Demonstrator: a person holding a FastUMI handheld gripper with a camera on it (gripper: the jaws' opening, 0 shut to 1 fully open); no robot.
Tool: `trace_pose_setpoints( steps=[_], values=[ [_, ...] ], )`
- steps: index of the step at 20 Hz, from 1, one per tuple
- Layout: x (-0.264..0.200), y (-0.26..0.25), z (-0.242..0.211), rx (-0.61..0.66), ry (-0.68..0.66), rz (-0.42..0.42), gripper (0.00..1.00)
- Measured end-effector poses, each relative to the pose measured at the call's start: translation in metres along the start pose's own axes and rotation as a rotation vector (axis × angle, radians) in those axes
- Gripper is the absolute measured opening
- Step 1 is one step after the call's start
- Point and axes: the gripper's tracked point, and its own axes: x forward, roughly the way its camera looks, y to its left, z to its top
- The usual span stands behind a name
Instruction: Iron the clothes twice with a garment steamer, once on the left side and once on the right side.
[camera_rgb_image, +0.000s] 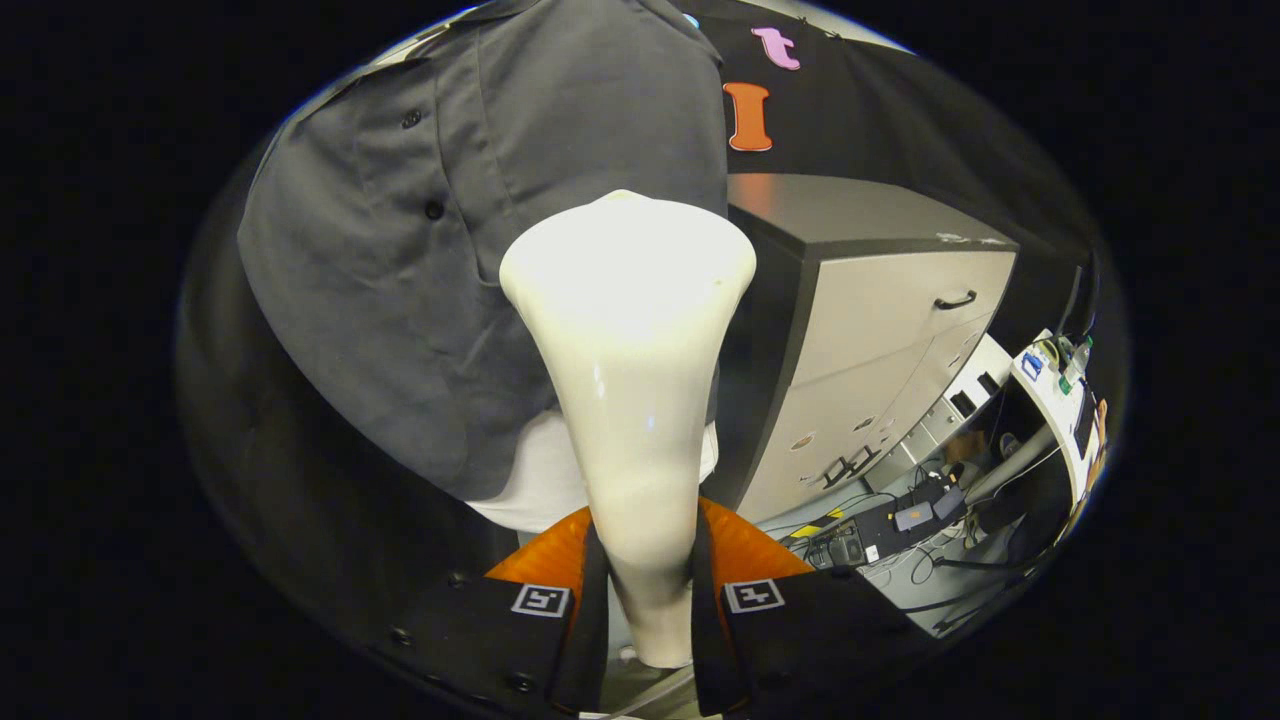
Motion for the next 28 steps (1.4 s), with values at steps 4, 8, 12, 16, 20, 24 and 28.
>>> trace_pose_setpoints(
  steps=[4, 8, 12, 16, 20, 24, 28],
  values=[
    [-0.033, 0.019, 0.038, 0.007, -0.091, 0.010, 0.42],
    [-0.067, 0.044, 0.079, -0.001, -0.175, 0.030, 0.42],
    [-0.091, 0.069, 0.116, -0.012, -0.246, 0.049, 0.42],
    [-0.100, 0.093, 0.149, -0.030, -0.299, 0.066, 0.42],
    [-0.097, 0.122, 0.166, -0.064, -0.329, 0.089, 0.42],
    [-0.094, 0.156, 0.177, -0.102, -0.343, 0.116, 0.42],
    [-0.087, 0.188, 0.179, -0.140, -0.340, 0.159, 0.42]
  ],
)
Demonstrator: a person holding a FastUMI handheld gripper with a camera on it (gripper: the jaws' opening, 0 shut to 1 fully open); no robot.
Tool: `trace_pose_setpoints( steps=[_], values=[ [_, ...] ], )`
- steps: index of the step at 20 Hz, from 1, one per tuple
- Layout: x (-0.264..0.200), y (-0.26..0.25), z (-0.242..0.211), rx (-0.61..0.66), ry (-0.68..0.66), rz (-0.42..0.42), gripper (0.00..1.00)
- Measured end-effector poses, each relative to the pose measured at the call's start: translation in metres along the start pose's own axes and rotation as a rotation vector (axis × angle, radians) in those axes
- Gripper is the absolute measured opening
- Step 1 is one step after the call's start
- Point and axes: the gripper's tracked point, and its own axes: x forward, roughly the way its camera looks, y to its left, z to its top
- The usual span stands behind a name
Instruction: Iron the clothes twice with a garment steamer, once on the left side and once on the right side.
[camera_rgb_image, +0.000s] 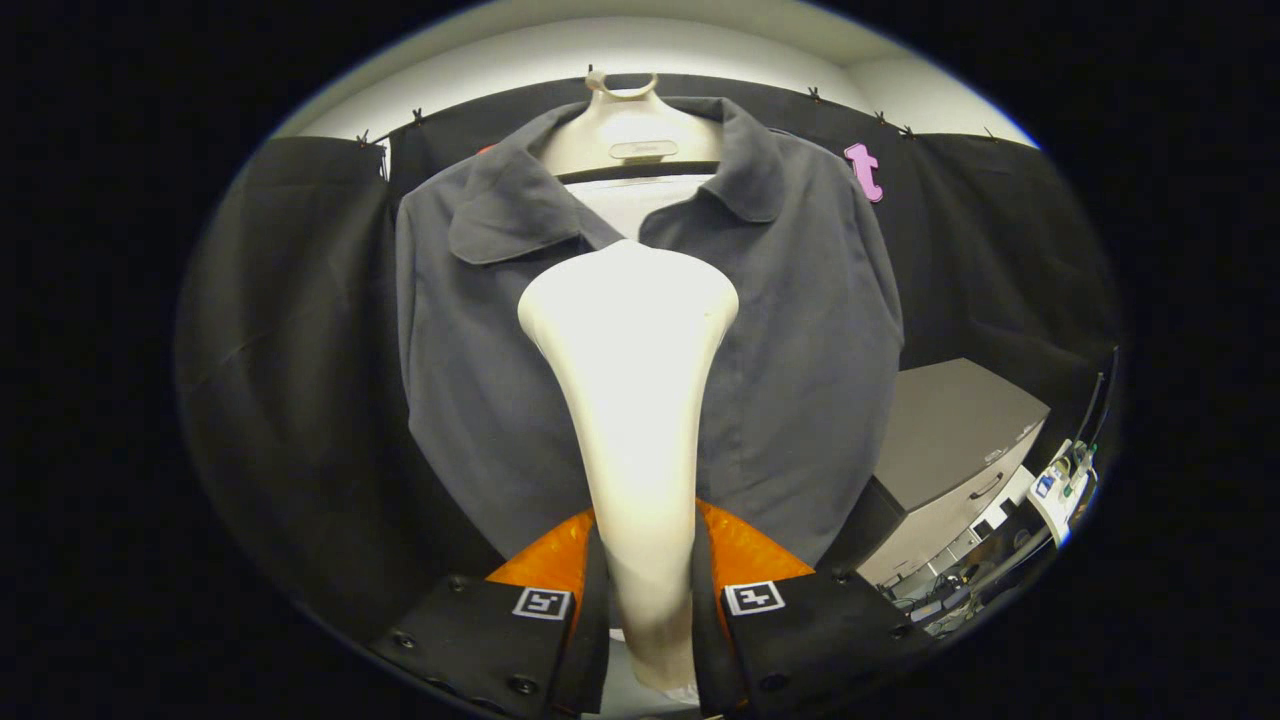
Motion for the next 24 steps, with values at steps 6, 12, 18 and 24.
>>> trace_pose_setpoints(
  steps=[6, 12, 18, 24],
  values=[
    [0.022, 0.018, -0.018, -0.015, 0.050, 0.024, 0.42],
    [0.037, 0.017, -0.033, -0.002, 0.080, 0.035, 0.42],
    [0.047, 0.020, -0.054, 0.006, 0.127, 0.044, 0.42],
    [0.054, 0.018, -0.080, 0.016, 0.182, 0.048, 0.42]
  ],
)
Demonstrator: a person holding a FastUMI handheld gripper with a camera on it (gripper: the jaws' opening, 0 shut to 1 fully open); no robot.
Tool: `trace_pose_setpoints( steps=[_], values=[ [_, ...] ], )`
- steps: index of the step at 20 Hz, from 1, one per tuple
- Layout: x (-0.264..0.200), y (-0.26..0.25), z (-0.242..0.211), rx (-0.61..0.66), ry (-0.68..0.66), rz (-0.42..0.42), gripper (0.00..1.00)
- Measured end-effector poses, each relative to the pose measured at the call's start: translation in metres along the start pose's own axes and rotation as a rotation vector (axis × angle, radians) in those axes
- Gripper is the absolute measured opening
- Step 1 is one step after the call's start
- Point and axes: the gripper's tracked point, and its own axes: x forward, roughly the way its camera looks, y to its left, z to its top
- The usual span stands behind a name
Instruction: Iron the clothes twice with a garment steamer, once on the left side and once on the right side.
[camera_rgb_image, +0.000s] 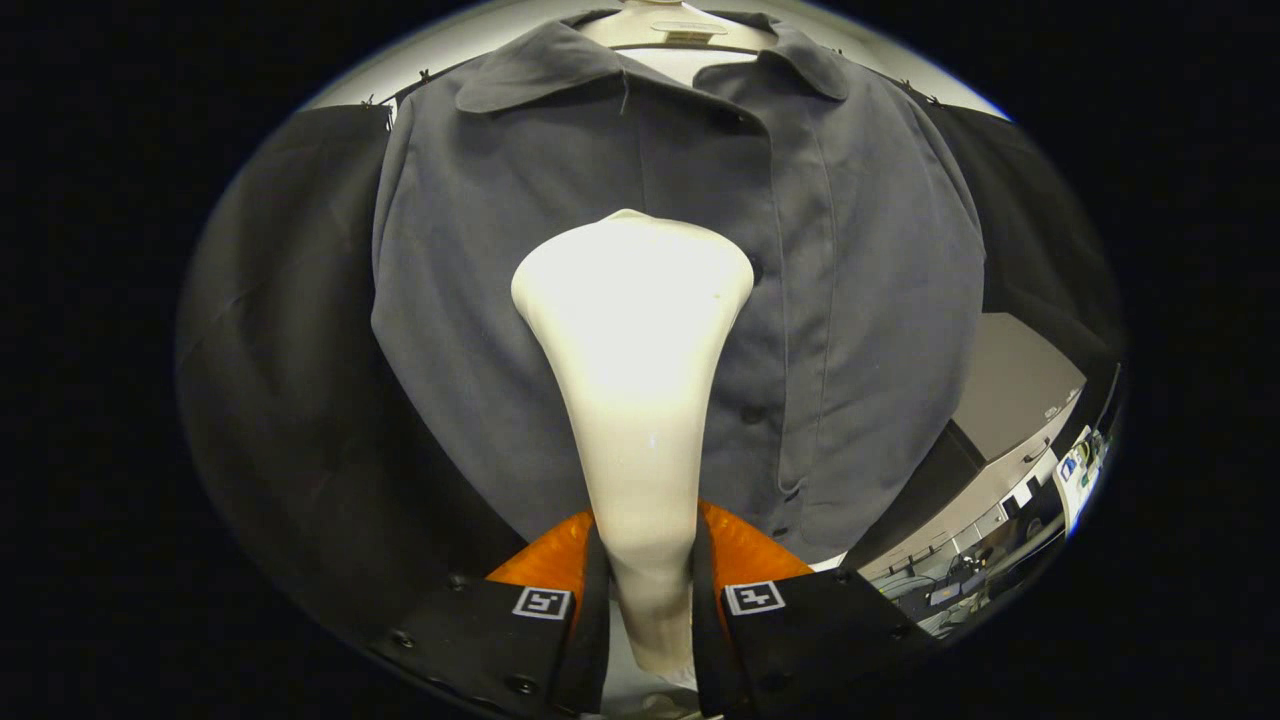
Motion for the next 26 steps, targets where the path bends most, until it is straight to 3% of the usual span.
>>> trace_pose_setpoints(
  steps=[26],
  values=[
    [0.057, -0.021, -0.130, -0.001, 0.253, -0.016, 0.42]
  ],
)
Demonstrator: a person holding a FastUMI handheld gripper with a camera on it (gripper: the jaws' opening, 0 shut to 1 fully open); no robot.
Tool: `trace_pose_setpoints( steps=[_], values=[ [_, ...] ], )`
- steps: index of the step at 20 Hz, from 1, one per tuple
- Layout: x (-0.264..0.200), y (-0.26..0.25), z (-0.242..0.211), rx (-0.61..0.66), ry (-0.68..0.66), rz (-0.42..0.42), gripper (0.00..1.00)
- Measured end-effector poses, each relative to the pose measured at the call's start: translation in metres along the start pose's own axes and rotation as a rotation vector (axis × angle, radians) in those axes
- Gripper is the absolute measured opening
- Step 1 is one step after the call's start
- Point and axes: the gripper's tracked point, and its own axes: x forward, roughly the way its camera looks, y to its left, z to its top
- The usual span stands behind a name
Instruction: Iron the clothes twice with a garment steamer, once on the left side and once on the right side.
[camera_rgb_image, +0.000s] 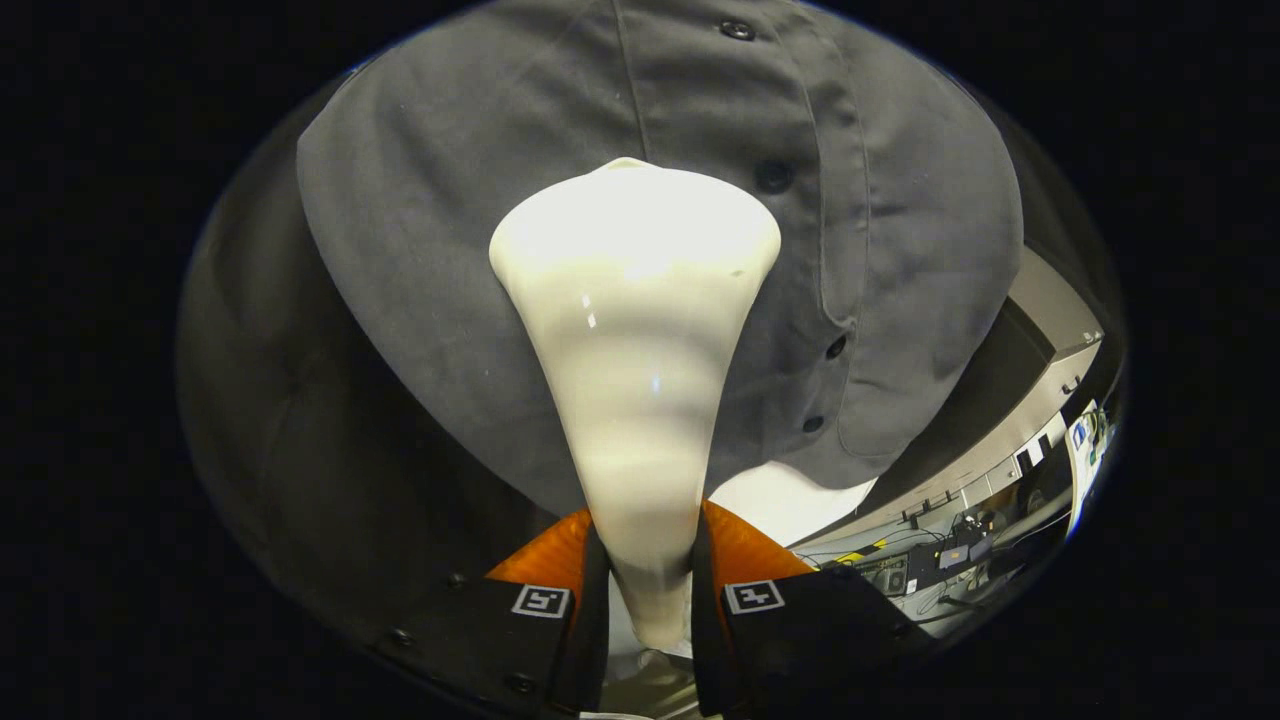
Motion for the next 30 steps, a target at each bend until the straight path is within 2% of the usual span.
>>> trace_pose_setpoints(
  steps=[30],
  values=[
    [0.063, -0.023, -0.139, -0.039, 0.255, 0.009, 0.43]
  ],
)
